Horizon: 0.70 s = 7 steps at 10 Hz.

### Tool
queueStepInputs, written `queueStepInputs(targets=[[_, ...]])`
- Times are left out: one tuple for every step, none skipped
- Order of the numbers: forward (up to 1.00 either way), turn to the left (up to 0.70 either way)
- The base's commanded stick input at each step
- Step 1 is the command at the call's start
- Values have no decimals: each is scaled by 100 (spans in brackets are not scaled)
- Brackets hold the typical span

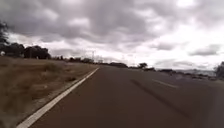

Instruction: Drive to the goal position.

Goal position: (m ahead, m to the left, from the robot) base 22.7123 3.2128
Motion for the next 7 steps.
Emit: queueStepInputs(targets=[[100, 0], [100, 0], [100, 0], [100, 0], [100, 0], [100, 0], [100, 0]])
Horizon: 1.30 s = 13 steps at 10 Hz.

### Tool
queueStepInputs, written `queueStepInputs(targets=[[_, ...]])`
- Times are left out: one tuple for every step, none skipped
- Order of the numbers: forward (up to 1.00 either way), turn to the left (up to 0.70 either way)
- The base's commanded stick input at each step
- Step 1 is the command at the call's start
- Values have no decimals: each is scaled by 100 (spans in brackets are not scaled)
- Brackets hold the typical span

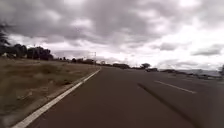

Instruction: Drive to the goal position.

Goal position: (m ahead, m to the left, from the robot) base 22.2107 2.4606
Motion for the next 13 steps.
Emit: queueStepInputs(targets=[[100, 0], [100, 0], [100, 0], [100, 0], [100, 0], [100, 0], [100, 0], [100, 0], [100, 0], [100, 0], [100, 0], [100, 0], [100, 0]])
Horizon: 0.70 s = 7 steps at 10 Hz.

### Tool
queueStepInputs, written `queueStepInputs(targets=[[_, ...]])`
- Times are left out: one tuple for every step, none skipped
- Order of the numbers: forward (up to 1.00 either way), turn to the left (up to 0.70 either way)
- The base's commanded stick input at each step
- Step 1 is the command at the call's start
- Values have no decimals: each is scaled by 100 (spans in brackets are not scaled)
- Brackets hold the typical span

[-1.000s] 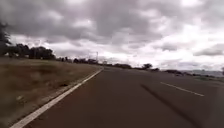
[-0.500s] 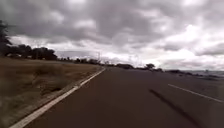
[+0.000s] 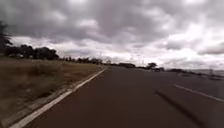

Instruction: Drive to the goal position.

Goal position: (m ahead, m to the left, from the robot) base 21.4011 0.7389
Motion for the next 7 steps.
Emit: queueStepInputs(targets=[[100, 0], [100, 0], [100, 0], [100, 0], [100, 0], [100, 0], [100, -13]])
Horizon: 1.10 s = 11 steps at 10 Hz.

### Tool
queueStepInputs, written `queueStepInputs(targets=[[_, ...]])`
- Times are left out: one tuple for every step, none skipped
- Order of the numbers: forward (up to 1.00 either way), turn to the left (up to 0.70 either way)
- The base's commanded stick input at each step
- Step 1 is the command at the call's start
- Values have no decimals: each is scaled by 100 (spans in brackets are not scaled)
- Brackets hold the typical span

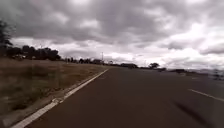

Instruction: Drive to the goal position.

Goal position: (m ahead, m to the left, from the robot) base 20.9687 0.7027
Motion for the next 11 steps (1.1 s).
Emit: queueStepInputs(targets=[[100, -28], [100, -19], [100, -9], [100, 0], [100, -4], [100, 0], [100, -1], [100, -2], [100, -1], [100, 0], [100, -3]])
